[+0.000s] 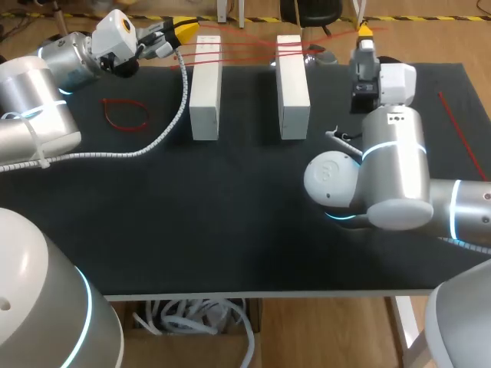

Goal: Grab the tape and strap the tape.

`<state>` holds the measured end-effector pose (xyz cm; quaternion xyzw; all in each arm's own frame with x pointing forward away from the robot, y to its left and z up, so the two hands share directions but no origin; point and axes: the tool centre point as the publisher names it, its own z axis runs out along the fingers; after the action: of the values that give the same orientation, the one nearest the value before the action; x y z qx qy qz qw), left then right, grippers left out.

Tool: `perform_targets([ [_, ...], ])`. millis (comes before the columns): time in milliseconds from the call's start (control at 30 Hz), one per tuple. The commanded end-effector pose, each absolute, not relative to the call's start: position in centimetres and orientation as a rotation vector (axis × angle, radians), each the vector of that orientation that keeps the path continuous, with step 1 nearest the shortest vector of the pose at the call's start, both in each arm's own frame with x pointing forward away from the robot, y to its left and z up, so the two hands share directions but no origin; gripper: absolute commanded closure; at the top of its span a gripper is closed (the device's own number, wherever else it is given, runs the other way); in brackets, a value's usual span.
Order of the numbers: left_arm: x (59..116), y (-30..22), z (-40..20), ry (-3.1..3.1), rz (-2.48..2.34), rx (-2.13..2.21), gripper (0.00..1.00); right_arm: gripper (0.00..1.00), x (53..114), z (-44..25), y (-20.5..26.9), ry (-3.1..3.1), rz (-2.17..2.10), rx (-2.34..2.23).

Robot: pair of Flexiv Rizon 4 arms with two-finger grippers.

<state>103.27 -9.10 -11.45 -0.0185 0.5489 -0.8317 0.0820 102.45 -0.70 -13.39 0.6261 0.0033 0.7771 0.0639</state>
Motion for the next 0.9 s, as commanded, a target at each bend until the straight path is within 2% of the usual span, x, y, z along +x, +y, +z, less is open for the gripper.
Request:
perform_targets([
  [33, 103.2, -9.1, -11.4, 1.713, -2.421, -0.015, 1.00, 1.00, 102.3, -13.4, -0.6, 0.021, 2.348, 1.893],
  [900, 101.5, -10.7, -8.2, 2.354, -1.806, 0.268, 1.00, 1.00, 101.8, -14.1, -0.1, 0.068, 2.344, 1.905],
])
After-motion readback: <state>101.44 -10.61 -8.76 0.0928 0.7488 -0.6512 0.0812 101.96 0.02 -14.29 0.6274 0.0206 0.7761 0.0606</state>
